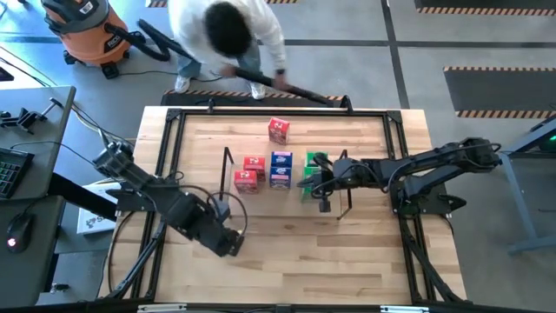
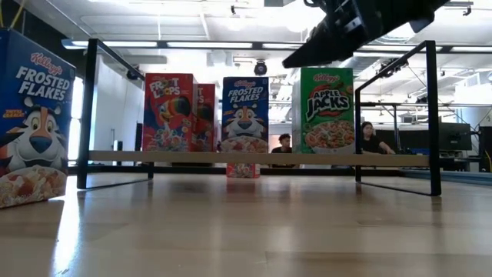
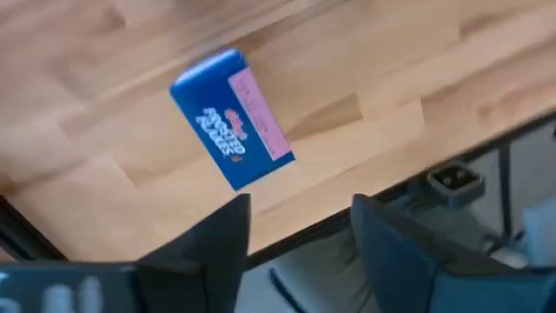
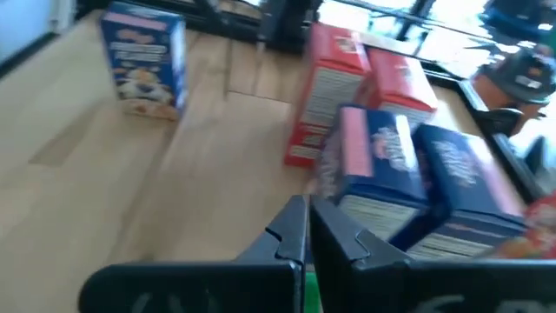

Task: Stack cereal on shelf
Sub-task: Put the blue cereal box on the shelf aligned with the other blue cereal boxes, then put the red cereal box on the shelf aligned with the other red cereal boxes

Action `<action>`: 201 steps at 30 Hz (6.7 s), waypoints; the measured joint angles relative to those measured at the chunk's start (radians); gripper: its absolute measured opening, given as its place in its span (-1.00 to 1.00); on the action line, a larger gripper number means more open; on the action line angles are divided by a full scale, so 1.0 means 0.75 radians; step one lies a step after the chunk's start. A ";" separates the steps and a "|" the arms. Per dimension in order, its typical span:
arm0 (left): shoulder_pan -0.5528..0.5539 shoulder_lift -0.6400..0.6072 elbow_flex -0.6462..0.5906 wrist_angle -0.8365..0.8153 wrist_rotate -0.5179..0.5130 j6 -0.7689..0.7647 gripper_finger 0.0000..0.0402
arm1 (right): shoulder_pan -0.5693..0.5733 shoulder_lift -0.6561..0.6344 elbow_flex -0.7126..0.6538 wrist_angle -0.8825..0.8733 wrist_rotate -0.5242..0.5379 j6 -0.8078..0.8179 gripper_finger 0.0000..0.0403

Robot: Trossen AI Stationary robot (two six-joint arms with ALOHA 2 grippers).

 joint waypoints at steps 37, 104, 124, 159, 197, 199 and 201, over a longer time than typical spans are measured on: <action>-0.060 0.042 -0.294 0.146 -0.195 -0.541 0.39 | -0.008 0.002 -0.028 0.062 -0.110 -0.028 -1.00; 0.714 0.344 0.416 0.003 0.202 2.293 -0.27 | 0.292 -0.437 -0.001 -0.212 0.112 0.043 -1.00; 0.714 0.423 0.383 0.112 0.045 2.295 -0.27 | 0.292 -0.436 -0.002 -0.214 0.113 0.043 -1.00; 0.691 0.349 0.495 0.099 -0.070 2.358 0.01 | 0.294 -0.435 -0.003 -0.232 0.113 0.077 -1.00; 1.477 -0.399 -0.759 1.485 0.365 2.425 -0.90 | -0.348 -0.229 -0.003 -0.060 0.041 0.231 -0.98; 1.484 -0.399 -0.765 1.495 0.366 2.469 -0.97 | -0.395 -0.190 -0.003 -0.027 0.029 0.250 -0.93; 1.484 -0.400 -0.808 1.567 0.367 2.504 -0.98 | -0.443 -0.143 -0.001 0.008 -0.022 0.253 -0.85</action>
